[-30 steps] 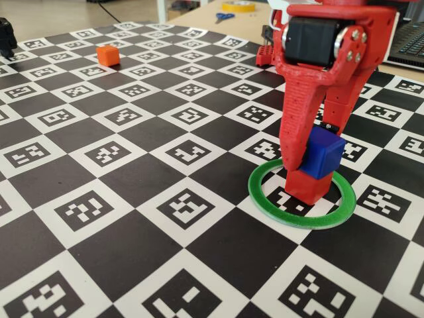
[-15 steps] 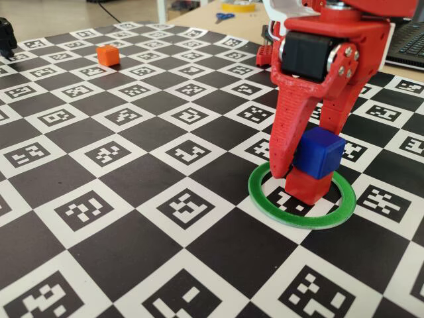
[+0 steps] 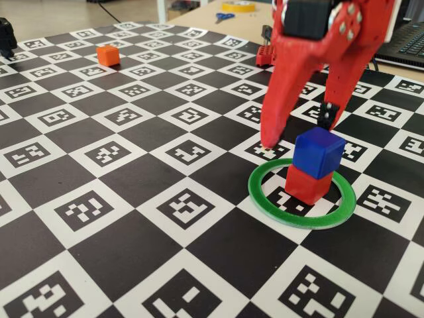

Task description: Grab the red cube then put it in the green circle then put the blue cube on top and finally the orange cube on top

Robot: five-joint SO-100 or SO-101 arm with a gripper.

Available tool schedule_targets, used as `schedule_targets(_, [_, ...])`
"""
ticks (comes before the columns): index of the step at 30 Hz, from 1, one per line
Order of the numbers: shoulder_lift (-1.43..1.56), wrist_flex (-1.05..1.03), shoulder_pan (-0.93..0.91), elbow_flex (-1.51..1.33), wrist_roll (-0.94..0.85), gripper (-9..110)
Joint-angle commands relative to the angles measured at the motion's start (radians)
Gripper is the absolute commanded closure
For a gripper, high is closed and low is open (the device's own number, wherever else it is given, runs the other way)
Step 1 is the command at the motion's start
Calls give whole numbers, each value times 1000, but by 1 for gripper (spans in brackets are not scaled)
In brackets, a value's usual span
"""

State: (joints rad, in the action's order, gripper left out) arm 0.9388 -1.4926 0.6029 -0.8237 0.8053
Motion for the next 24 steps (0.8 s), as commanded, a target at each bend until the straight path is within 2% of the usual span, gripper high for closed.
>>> schedule_targets(1, [206, 6, -2, -26, -5, 60])
schedule_targets(8, [413, 2, -35, -186, -110, 60])
schedule_targets(13, [528, -94, -92, -236, -222, 60])
schedule_targets(20, [632, -304, -239, -258, -360, 60])
schedule_targets(24, [655, -344, -368, -275, -445, 60])
